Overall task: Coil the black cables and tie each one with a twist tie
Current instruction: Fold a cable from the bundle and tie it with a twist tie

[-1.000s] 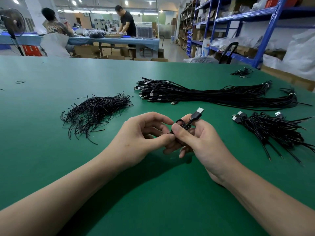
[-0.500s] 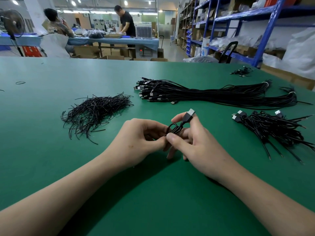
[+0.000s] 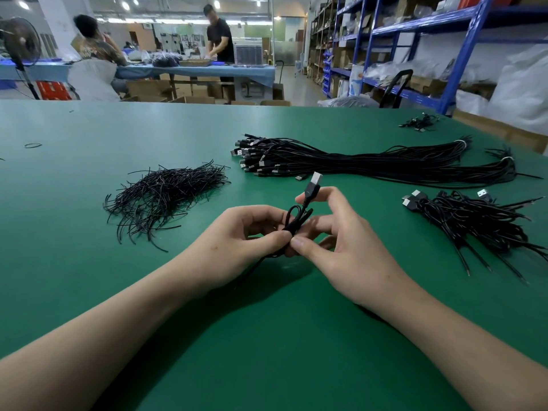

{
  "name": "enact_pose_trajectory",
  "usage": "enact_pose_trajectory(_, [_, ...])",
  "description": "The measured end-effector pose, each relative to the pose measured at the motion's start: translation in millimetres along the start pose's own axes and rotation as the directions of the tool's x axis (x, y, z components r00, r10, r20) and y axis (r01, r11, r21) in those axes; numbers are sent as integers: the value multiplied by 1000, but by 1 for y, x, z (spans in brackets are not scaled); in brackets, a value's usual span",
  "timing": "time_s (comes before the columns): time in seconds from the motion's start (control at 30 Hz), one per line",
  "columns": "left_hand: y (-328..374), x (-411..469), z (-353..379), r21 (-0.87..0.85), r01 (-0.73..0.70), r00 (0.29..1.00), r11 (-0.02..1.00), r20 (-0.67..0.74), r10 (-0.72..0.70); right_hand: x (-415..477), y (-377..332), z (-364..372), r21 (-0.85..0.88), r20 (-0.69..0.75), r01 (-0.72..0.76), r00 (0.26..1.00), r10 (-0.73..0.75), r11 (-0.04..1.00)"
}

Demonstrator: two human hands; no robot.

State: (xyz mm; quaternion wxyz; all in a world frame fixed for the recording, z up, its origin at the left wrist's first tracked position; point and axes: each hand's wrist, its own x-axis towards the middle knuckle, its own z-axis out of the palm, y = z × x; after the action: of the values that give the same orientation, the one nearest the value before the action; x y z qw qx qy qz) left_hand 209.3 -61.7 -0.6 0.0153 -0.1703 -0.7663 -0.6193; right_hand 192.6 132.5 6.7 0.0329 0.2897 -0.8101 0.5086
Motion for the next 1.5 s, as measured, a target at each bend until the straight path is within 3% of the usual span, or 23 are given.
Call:
enact_pose_trajectory(0.13, [-1, 0, -3, 17, 30, 997, 999, 64, -32, 1, 0, 1, -29, 28, 23, 999, -22, 999])
enact_pose_trajectory(0.47, [5, 0, -2, 161, -103, 992, 982, -55, 113, 4, 3, 1, 108, 20, -27, 999, 25, 994])
enact_pose_trajectory(0.67, [9, -1, -8, 238, -78, 995, 968, 85, 60, 2, 5, 2, 69, 45, -40, 998, 37, 997])
enact_pose_trajectory(0.93, [4, 1, -5, 25, -86, 996, 996, 1, 86, 0, -3, -4, 33, -69, 18, 998, -16, 999])
enact_pose_trajectory(1.23, [-1, 2, -1, 50, -123, 986, 991, -109, 128, 3, 4, -2, 140, -136, -12, 990, 32, 990])
enact_pose_trajectory(1.5, [1, 1, 1, -45, -138, 985, 989, -113, 132, 4, 10, -3, 301, -32, -84, 995, 98, 950])
